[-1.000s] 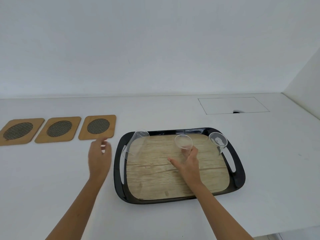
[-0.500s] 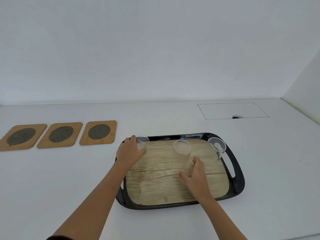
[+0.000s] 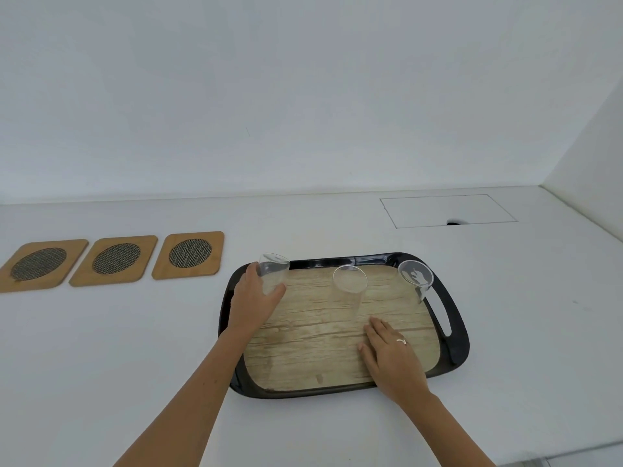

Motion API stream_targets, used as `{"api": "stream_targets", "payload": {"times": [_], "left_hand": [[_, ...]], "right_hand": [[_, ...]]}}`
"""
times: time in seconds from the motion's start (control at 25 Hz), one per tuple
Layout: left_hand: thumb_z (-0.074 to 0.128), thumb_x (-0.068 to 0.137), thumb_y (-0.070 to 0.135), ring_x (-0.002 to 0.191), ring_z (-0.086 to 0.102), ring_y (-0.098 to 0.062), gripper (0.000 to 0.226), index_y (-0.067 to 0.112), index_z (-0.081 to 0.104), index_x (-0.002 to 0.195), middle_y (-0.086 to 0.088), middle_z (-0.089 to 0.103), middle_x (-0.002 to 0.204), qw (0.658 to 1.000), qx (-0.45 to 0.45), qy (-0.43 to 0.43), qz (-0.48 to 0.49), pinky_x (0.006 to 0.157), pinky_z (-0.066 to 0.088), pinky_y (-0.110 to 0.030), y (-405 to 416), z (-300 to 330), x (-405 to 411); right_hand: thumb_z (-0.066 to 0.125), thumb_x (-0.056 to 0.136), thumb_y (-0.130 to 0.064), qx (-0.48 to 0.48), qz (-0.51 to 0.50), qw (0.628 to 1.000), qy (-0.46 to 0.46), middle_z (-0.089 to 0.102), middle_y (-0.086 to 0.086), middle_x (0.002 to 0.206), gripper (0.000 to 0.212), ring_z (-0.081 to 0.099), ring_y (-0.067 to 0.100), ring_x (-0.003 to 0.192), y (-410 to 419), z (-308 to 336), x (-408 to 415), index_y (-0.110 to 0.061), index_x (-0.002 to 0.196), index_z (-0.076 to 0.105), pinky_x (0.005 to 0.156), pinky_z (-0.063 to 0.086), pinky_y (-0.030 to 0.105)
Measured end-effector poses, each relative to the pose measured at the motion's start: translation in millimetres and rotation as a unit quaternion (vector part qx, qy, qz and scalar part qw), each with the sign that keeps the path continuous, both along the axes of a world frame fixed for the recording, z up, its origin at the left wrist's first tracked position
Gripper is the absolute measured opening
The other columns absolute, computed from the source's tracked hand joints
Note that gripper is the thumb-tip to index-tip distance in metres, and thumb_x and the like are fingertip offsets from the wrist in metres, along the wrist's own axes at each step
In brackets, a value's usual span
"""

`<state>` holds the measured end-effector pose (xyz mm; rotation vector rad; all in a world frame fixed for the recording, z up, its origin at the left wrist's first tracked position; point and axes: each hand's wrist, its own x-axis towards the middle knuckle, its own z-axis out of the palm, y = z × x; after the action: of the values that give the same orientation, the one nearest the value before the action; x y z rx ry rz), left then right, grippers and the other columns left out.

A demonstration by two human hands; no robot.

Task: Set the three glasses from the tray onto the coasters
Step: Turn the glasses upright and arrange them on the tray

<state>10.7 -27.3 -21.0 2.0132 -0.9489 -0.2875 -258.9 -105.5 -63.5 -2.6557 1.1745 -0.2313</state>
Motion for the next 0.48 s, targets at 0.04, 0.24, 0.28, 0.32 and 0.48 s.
{"api": "stream_targets", "payload": {"times": [0.04, 0.24, 0.28, 0.32, 0.48], "left_hand": [[0.068, 0.078, 0.041, 0.098, 0.051, -0.019, 0.051, 0.018, 0.045, 0.117, 0.0, 0.054, 0.102, 0.999, -0.03, 0.015, -0.002, 0.078, 0.044, -0.036, 3, -1, -3], [0.067, 0.079, 0.047, 0.114, 0.045, -0.01, 0.068, 0.025, 0.035, 0.134, 0.006, 0.048, 0.126, 0.992, -0.083, 0.094, -0.033, 0.092, 0.04, -0.033, 13, -9, -15], [0.069, 0.08, 0.042, 0.115, 0.045, -0.008, 0.065, 0.026, 0.035, 0.133, 0.006, 0.047, 0.128, 0.989, -0.094, 0.104, -0.04, 0.093, 0.04, -0.033, 15, -9, -16], [0.07, 0.08, 0.037, 0.117, 0.044, -0.006, 0.063, 0.028, 0.035, 0.132, 0.005, 0.046, 0.129, 0.988, -0.102, 0.11, -0.045, 0.094, 0.04, -0.032, 17, -10, -18], [0.074, 0.078, 0.027, 0.122, 0.041, -0.002, 0.063, 0.028, 0.035, 0.128, 0.007, 0.044, 0.129, 0.984, -0.11, 0.13, -0.053, 0.098, 0.035, -0.029, 23, -12, -24]], "right_hand": [[-0.011, 0.081, -0.068, 0.002, -0.002, 1.0, -0.002, 0.034, 0.004, 0.152, 0.098, 0.026, 0.02, 0.141, 0, 1, 1, -0.012, 0.141, 0.041, 0.112, 0.012, 0.03], [0.008, 0.086, -0.058, 0.01, -0.018, 1.0, -0.014, 0.034, 0.003, 0.152, 0.079, 0.025, 0.019, 0.141, 0, -2, 1, -0.012, 0.141, 0.041, 0.113, 0.013, 0.031], [0.009, 0.087, -0.057, 0.013, -0.02, 1.0, -0.019, 0.035, 0.003, 0.151, 0.077, 0.026, 0.019, 0.141, 0, -2, 1, -0.012, 0.141, 0.042, 0.113, 0.013, 0.032], [0.01, 0.087, -0.057, 0.013, -0.022, 0.999, -0.024, 0.036, 0.004, 0.151, 0.077, 0.026, 0.019, 0.141, 0, -2, 1, -0.012, 0.14, 0.043, 0.113, 0.013, 0.032], [0.006, 0.085, -0.059, 0.013, -0.02, 0.999, -0.022, 0.033, 0.001, 0.152, 0.08, 0.023, 0.016, 0.142, 0, 0, 2, -0.014, 0.141, 0.041, 0.113, 0.011, 0.029]]}}
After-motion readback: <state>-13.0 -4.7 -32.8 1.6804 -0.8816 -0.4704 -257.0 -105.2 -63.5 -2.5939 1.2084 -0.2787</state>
